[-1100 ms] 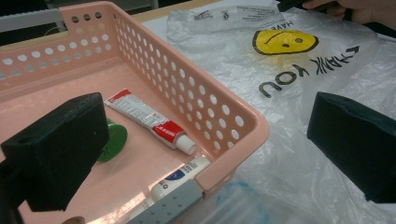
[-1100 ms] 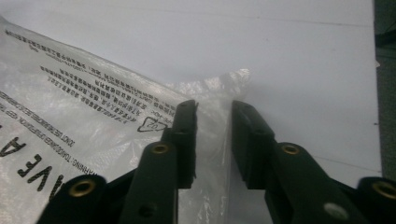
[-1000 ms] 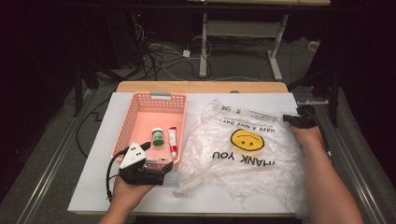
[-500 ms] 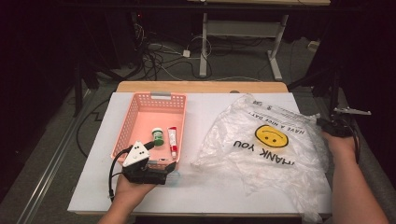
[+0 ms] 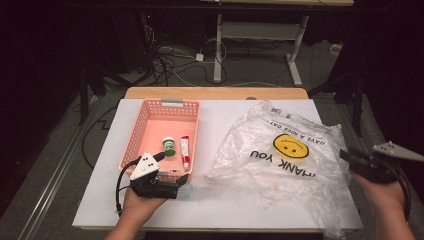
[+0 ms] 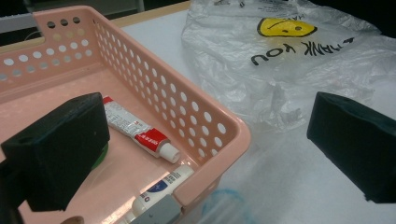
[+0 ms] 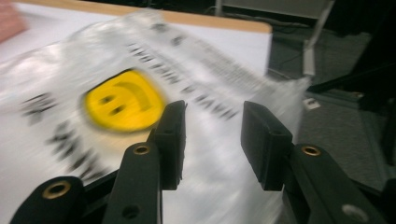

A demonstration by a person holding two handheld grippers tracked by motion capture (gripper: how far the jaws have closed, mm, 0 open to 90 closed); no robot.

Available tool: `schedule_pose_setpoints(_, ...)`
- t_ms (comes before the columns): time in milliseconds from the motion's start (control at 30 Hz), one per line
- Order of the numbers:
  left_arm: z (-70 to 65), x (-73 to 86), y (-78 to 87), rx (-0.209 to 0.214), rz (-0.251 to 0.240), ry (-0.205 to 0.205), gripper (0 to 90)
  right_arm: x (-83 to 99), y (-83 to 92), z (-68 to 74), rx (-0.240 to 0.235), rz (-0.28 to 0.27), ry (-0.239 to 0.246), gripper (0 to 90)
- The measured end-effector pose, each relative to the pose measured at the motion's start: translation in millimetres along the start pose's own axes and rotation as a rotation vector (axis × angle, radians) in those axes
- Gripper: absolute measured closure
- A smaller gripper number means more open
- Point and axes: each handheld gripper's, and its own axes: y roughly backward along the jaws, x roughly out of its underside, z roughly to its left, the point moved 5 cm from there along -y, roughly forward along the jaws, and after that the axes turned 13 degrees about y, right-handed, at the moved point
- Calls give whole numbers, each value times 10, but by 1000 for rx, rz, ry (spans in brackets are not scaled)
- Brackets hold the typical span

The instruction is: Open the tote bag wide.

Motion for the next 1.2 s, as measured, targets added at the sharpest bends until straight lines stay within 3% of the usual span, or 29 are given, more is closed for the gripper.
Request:
schedule_pose_setpoints(133, -3, 12, 5, 4, 4, 4, 0, 226, 255, 343, -35, 19, 9, 604)
schedule_pose_setpoints(167, -6, 14, 2, 5, 6, 2, 0, 369, 345, 508, -65, 26, -11, 571)
schedule_pose_setpoints(200, -9, 13, -2, 6, 6, 2, 0, 369, 345, 508, -65, 26, -11, 571)
schedule_pose_setpoints(233, -11, 10, -6, 7, 5, 3, 0, 504, 405, 677, -86, 46, -7, 518)
schedule_pose_setpoints(267, -10, 8, -11, 7, 6, 2, 0, 504, 405, 677, -86, 46, -7, 518)
schedule_pose_setpoints(300, -8, 5, -18, 8, 5, 3, 0, 602, 444, 814, -107, 63, -13, 470)
schedule_pose_setpoints(367, -1, 2, -30, 10, 8, 9, 0, 637, 452, 870, -114, 76, -8, 442)
schedule_pose_setpoints(433, -3, -4, -35, 16, 5, 16, 0, 680, 457, 968, -137, 77, -28, 345)
schedule_pose_setpoints(533, -4, -1, -47, 14, 9, 12, 0, 728, 407, 1054, -165, 99, -21, 325)
schedule_pose_setpoints(567, -1, -1, -50, 14, 10, 9, 0, 779, 340, 1136, -180, 142, 4, 312)
schedule_pose_setpoints(600, 3, -2, -50, 13, 9, 8, 0, 779, 340, 1136, -180, 142, 4, 312)
schedule_pose_setpoints(667, 14, -5, -51, 11, 8, 9, 0, 847, 260, 1226, -165, 206, 72, 374)
schedule_pose_setpoints(700, 18, -5, -51, 11, 8, 10, 0, 847, 260, 1226, -165, 206, 72, 374)
schedule_pose_setpoints(733, 21, -5, -50, 9, 7, 10, 0, 841, 257, 1228, -124, 217, 104, 474)
schedule_pose_setpoints(767, 22, -4, -46, 10, 8, 9, 0, 838, 260, 1210, -113, 223, 101, 513)
schedule_pose_setpoints(900, 27, -3, -40, 12, 6, 10, 0, 817, 247, 1212, -122, 219, 132, 766)
schedule_pose_setpoints(933, 27, -3, -43, 12, 7, 10, 0, 817, 247, 1212, -122, 219, 132, 766)
schedule_pose_setpoints(967, 26, -3, -44, 12, 7, 9, 0, 807, 238, 1192, -113, 225, 143, 897)
schedule_pose_setpoints(1100, 25, -7, -44, 15, 5, 9, 0, 788, 250, 1197, -110, 216, 147, 900)
schedule_pose_setpoints(1200, 36, -12, -48, 13, 4, 11, 0, 713, 302, 1277, -123, 168, 150, 900)
